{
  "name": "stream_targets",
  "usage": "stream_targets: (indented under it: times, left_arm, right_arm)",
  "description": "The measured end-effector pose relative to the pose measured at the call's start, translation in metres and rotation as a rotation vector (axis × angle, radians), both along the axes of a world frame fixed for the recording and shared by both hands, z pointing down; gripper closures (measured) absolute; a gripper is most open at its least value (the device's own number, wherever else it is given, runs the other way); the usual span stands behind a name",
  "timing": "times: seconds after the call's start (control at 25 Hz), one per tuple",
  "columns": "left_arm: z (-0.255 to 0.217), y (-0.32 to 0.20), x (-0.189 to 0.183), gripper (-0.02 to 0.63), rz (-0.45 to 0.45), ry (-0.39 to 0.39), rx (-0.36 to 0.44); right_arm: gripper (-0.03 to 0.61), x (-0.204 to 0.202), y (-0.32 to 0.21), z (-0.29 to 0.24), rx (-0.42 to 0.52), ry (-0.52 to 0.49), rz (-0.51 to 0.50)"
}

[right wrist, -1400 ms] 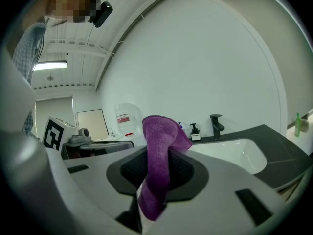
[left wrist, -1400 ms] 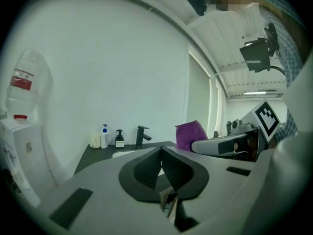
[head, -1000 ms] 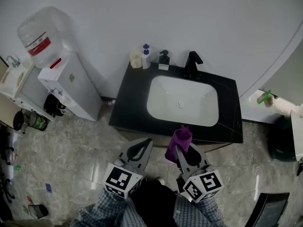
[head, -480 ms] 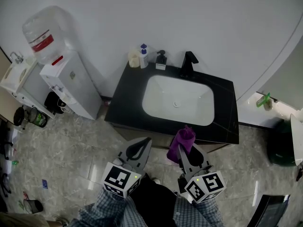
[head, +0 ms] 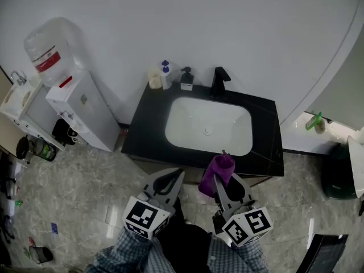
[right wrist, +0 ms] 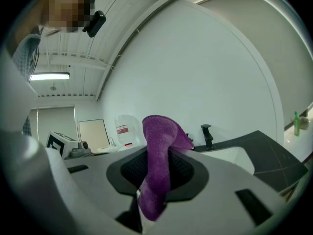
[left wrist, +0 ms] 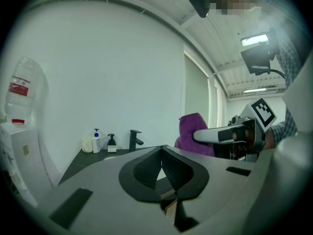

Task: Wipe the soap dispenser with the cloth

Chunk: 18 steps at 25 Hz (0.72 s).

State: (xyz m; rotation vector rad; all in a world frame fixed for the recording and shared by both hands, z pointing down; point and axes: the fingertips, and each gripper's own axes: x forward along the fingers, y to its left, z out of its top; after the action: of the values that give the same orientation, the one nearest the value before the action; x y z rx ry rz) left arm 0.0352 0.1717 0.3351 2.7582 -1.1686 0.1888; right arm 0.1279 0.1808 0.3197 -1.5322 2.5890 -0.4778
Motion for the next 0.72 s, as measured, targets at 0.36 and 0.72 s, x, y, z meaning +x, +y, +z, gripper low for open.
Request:
stream_targets:
  times: [0.36,0.72]
  left_arm:
    - [0.011,-0.058,-0.008,0.603,-0.024,0.013,-0.022]
    - [0.011,-0.164,-0.034,0.603,-0.053,0.022,-0.054]
  right_arm:
    - [0.488,-0.008,-0.053,0.009,-0.01,0.024,-0.018]
    - [0.488,-0.027,-0.157,0.014,-0.042,0.021,-0.016]
